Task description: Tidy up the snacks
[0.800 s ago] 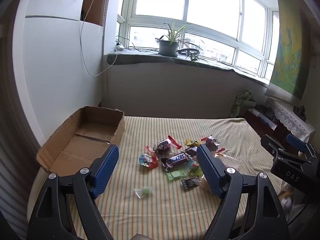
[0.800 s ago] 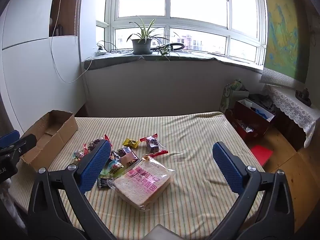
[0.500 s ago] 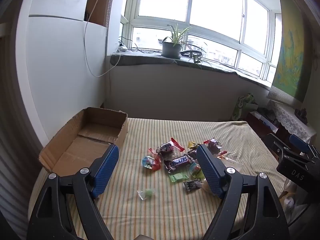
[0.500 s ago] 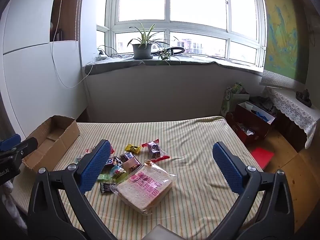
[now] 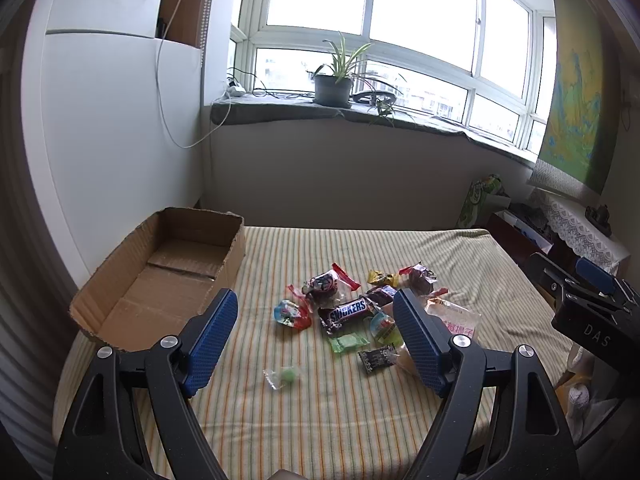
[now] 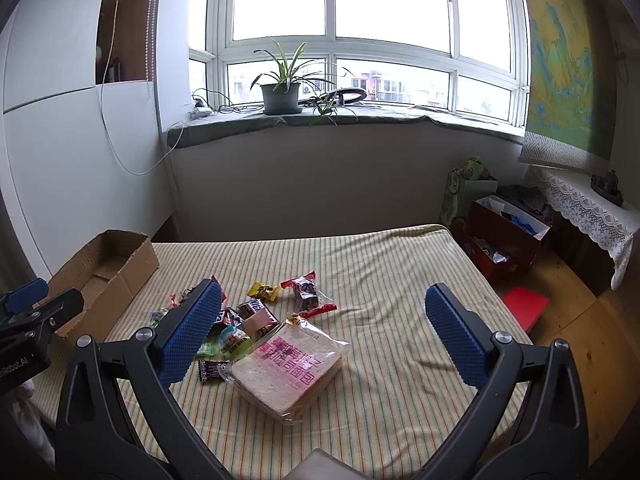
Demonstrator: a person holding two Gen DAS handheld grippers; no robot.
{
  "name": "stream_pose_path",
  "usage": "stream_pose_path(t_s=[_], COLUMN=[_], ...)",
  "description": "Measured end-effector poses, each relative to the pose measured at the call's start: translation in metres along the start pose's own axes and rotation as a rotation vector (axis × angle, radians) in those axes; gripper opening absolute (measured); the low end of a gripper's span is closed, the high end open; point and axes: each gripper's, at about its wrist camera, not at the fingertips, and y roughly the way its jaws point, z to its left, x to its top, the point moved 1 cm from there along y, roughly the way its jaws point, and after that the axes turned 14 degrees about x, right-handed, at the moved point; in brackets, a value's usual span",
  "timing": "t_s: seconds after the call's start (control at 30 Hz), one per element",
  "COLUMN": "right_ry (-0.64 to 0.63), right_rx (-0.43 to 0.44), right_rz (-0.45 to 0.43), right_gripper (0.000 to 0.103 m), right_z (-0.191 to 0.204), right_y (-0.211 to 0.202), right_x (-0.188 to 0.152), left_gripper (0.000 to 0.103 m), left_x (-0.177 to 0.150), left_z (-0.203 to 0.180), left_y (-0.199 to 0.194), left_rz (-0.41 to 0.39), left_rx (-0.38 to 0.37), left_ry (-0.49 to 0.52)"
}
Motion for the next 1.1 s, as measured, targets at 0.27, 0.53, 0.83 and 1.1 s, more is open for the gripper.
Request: stream_pose_path(t_s=[0.27, 0.53, 0.83, 1.1], right_ry=[-0.005, -0.002, 0.002, 0.008], right_rx=[-0.008, -0.004, -0.007, -0.003], right_rz=[-0.001, 0.001, 0.004, 0.009], right_gripper=[0.103, 0.103, 0.103, 0.103], right_z=[-0.001, -0.0005, -0.0019, -0.0017], right_y=[-0.0009, -0.0002, 0.0003, 0.0035], right_x=[0.0019, 0.001, 0.0016, 0.0003], left_gripper=[0.08, 0.08, 0.08, 0.08], left_x=[-0.0019, -0.0027, -0.0024, -0.0031], left_z=[-0.0005, -0.0023, -0.0029, -0.0036], left_y=[0.0002, 0.0, 0.0015, 0.0024], left_rz=[0.002, 0.004, 0.008, 0.011], left_rx=[-0.006, -0.015, -0.017, -0.02], left_ry=[0.0, 0.001, 0.002, 0.001])
